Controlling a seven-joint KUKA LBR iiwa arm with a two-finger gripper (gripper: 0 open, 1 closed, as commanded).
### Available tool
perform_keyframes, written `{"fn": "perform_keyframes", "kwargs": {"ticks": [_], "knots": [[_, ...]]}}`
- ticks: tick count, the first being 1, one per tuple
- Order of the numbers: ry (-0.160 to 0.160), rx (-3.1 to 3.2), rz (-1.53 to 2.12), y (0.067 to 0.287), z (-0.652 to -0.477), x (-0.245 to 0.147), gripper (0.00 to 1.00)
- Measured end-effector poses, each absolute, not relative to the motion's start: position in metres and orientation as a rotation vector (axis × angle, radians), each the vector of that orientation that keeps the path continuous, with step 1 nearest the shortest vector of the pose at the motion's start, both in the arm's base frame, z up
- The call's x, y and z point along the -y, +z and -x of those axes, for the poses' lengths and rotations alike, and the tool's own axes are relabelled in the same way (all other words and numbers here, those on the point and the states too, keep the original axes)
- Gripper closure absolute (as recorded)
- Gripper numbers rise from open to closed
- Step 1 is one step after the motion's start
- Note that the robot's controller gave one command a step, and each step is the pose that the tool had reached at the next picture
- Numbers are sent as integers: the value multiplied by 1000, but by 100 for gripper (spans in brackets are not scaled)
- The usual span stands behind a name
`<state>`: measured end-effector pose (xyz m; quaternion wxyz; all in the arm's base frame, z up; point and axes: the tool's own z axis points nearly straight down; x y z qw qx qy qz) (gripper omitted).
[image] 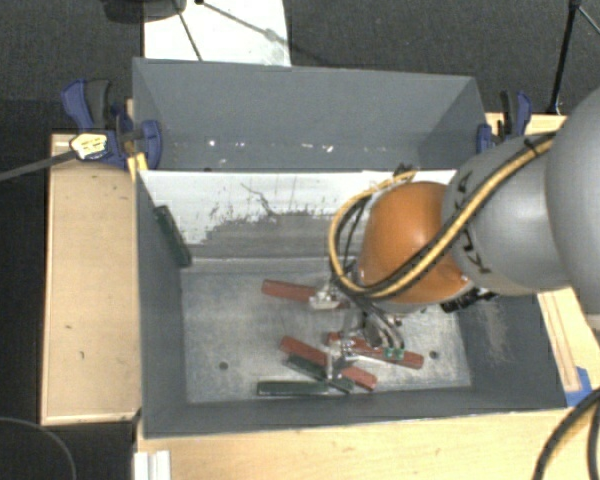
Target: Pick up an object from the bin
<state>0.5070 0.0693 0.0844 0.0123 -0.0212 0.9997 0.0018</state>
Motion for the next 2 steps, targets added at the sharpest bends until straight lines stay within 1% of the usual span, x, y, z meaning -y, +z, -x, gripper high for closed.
{"fn": "perform_keyframes", "kwargs": {"ticks": [1,2], "knots": [[4,-3134,26,88,-490,-76,100],[4,-3134,24,88,-490,-76,100]]}}
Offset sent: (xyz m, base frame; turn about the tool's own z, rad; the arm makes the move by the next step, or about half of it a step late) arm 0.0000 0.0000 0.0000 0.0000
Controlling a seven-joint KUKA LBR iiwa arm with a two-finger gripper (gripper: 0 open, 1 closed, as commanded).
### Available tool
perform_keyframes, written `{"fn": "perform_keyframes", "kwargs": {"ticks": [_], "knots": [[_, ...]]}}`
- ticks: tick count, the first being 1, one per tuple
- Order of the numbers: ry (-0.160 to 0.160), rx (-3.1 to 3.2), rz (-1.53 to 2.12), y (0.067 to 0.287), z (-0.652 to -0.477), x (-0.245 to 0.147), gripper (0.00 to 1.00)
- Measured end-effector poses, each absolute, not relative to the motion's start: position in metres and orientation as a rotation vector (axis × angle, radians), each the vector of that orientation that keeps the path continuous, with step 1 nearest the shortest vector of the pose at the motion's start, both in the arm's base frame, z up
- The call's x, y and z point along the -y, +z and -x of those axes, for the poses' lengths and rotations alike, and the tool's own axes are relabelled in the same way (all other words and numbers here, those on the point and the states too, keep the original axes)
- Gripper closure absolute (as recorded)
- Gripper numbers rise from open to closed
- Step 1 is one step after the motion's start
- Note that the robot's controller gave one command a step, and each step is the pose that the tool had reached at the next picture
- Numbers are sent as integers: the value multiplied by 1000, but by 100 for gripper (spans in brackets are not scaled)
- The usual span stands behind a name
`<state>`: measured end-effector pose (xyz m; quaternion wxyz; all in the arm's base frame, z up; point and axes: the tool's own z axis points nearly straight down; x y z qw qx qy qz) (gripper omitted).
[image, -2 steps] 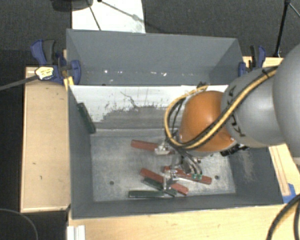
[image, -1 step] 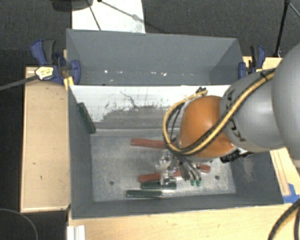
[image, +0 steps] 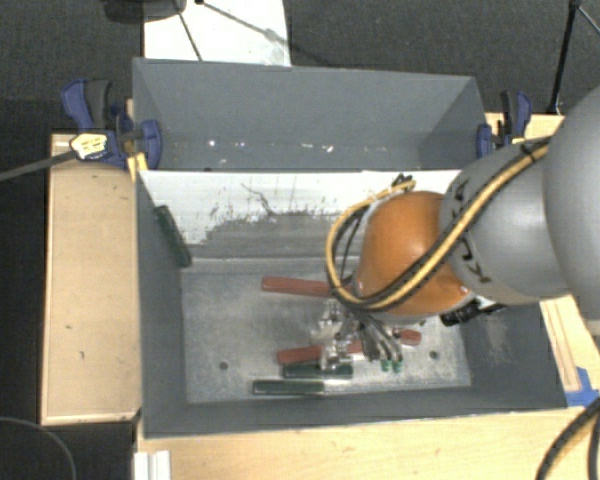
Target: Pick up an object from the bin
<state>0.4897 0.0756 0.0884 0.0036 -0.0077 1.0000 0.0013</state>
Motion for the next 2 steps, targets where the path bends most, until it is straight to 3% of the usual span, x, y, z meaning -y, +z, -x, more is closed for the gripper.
{"fn": "perform_keyframes", "kwargs": {"ticks": [1,2], "knots": [[4,-3134,26,89,-489,-76,100],[-1,-3145,91,146,-487,-83,100]]}}
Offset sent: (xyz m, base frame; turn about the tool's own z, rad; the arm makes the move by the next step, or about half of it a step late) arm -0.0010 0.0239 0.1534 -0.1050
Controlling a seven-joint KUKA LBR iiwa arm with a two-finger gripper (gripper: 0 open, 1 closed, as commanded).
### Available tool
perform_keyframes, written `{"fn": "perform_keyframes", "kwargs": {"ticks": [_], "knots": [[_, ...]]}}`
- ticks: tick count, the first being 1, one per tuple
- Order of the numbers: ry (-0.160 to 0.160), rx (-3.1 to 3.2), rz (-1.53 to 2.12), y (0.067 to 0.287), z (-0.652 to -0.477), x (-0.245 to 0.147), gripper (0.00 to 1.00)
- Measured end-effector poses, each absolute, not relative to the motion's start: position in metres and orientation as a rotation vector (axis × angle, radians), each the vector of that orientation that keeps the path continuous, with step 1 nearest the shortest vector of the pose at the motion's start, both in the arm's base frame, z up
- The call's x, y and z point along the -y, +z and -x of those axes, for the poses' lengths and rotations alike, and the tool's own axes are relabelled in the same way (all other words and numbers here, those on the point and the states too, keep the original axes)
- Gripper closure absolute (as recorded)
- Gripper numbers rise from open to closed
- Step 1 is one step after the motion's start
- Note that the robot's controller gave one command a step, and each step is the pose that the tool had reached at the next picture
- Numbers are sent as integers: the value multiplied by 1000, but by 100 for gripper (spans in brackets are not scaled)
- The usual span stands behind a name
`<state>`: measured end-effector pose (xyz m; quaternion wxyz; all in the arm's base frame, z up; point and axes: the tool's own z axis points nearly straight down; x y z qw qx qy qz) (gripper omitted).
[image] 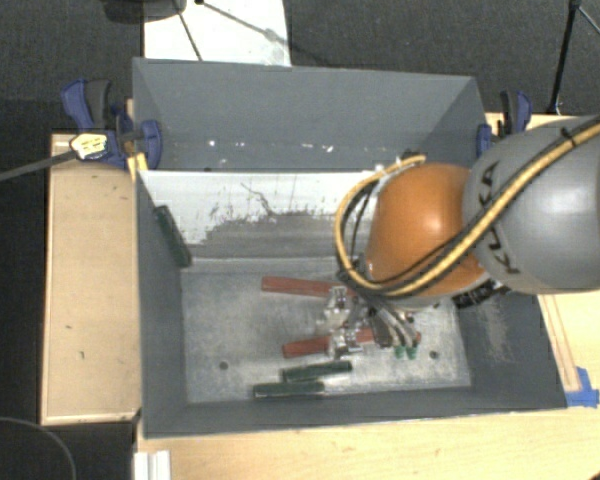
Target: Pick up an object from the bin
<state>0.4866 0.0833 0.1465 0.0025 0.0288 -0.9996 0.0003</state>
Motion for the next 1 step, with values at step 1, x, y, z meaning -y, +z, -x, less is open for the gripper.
{"fn": "perform_keyframes", "kwargs": {"ticks": [1], "knots": [[0,3134,-234,373,-492,-65,100]]}}
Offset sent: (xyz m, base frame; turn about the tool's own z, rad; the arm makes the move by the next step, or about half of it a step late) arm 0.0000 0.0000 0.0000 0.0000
